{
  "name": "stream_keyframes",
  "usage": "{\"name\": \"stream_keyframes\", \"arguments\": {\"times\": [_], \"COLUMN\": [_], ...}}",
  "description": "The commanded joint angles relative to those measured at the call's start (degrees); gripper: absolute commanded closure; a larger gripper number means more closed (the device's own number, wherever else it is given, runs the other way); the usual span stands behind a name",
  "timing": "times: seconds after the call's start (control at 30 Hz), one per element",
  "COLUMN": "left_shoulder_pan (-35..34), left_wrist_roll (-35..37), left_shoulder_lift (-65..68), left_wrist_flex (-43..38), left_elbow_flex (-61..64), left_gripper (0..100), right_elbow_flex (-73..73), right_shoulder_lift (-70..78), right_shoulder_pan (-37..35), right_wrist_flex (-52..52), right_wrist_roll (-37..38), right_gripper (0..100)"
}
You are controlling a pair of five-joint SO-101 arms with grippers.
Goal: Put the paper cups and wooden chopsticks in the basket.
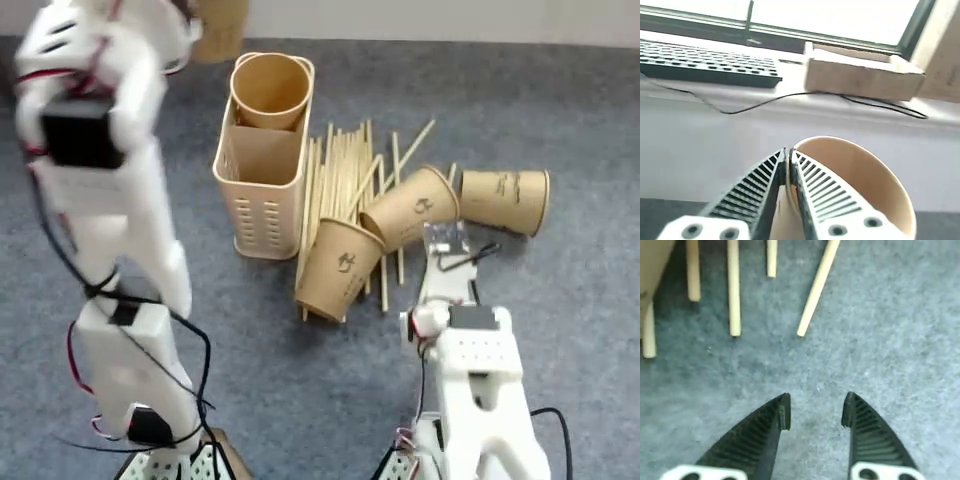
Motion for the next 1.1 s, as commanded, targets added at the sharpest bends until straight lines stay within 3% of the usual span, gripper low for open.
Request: {"name": "stream_keyframes", "arguments": {"times": [0.0,0.17,0.53,0.77,0.97,1.07], "left_shoulder_pan": [5.23,5.58,3.82,3.74,2.51,-0.13], "left_wrist_roll": [-0.44,-0.44,-0.35,-0.44,-0.7,-0.7], "left_shoulder_lift": [1.8,6.11,12.26,12.35,12.26,9.63], "left_wrist_flex": [-7.74,-8.88,-7.56,2.11,6.42,8.18], "left_elbow_flex": [5.93,11.56,11.56,0.22,-10.95,-10.68], "left_gripper": [99,99,99,78,80,82], "right_elbow_flex": [3.74,4.18,4.18,4.09,4.0,2.95], "right_shoulder_lift": [-6.9,-8.66,-8.66,-8.66,-8.66,-8.66], "right_shoulder_pan": [-0.48,-0.48,-0.4,-0.4,-0.31,1.54], "right_wrist_flex": [-1.45,-1.45,-1.45,-1.45,-1.54,-1.45], "right_wrist_roll": [0.7,0.7,0.62,0.62,0.53,0.62], "right_gripper": [81.8,81.8,81.8,81.8,81.8,81.8]}}
